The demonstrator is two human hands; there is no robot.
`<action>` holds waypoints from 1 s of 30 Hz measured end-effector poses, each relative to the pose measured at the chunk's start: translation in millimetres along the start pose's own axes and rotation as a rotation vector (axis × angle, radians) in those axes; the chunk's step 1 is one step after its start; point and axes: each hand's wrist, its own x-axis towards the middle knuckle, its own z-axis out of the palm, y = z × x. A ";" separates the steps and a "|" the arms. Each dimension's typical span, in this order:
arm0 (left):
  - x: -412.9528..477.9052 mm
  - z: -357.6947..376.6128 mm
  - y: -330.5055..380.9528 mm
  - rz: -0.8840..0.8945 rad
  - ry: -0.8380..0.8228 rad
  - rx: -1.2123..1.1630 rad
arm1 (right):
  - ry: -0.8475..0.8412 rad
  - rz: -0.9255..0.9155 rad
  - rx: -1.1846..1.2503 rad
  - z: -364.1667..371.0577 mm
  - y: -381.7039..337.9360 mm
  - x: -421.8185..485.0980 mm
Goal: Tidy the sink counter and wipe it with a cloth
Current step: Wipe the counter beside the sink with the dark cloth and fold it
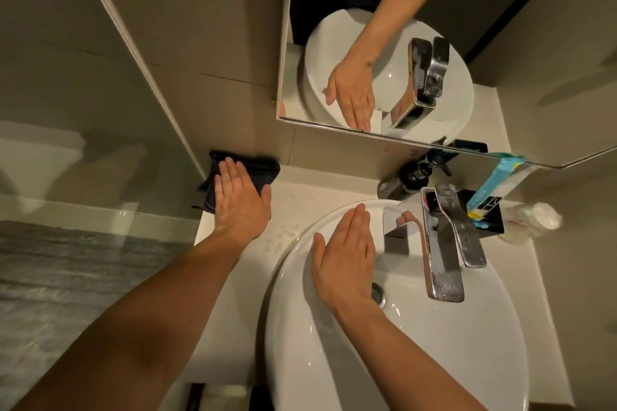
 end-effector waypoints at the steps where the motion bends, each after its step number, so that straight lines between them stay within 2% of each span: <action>1: -1.2 -0.1 -5.8 0.038 0.005 -0.012 | -0.006 -0.001 -0.009 0.2 0.2 -0.1; 6: -5.5 -11.3 -37.7 0.208 -0.075 -0.066 | 0.005 -0.007 -0.036 2.7 0.5 0.5; 12: -28.1 -18.2 -71.6 0.313 -0.205 -0.146 | 0.013 0.000 -0.047 2.0 0.3 -0.1; 26: -141.5 -9.4 -103.6 0.285 -0.229 -0.218 | -0.036 -0.045 -0.020 -3.6 10.5 -3.3; 30: -179.9 -1.9 -112.5 0.279 -0.190 -0.243 | -0.033 -0.058 -0.013 -3.3 13.1 -4.5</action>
